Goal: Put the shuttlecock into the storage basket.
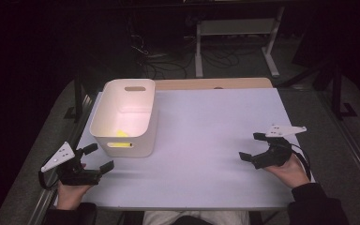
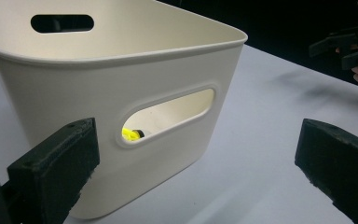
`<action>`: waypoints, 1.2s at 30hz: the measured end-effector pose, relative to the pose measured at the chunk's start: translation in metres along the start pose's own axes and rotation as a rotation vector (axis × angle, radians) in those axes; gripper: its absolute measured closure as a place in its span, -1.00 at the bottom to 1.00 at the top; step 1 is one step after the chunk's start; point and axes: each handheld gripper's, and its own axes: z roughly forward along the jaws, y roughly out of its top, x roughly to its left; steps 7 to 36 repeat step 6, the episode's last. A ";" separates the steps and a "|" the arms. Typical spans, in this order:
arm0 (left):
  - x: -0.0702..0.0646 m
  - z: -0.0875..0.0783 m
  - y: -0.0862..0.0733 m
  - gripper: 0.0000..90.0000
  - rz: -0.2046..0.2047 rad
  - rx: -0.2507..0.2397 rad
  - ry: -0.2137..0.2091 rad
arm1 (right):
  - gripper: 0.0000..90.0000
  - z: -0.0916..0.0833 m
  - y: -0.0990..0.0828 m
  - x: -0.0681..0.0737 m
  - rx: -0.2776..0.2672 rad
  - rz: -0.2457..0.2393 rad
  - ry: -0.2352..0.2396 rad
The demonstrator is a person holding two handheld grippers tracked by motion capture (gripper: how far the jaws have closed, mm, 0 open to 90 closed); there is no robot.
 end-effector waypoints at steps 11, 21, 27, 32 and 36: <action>0.000 0.000 0.000 -1.00 0.001 -0.002 -0.003 | -1.00 -0.008 -0.013 0.001 -0.011 0.011 -0.029; 0.000 0.000 0.000 -1.00 0.001 -0.002 -0.003 | -1.00 -0.008 -0.013 0.001 -0.011 0.011 -0.029; 0.000 0.000 0.000 -1.00 0.001 -0.002 -0.003 | -1.00 -0.008 -0.013 0.001 -0.011 0.011 -0.029; 0.000 0.000 0.000 -1.00 0.001 -0.002 -0.003 | -1.00 -0.008 -0.013 0.001 -0.011 0.011 -0.029; 0.000 0.000 0.000 -1.00 0.001 -0.002 -0.003 | -1.00 -0.008 -0.013 0.001 -0.011 0.011 -0.029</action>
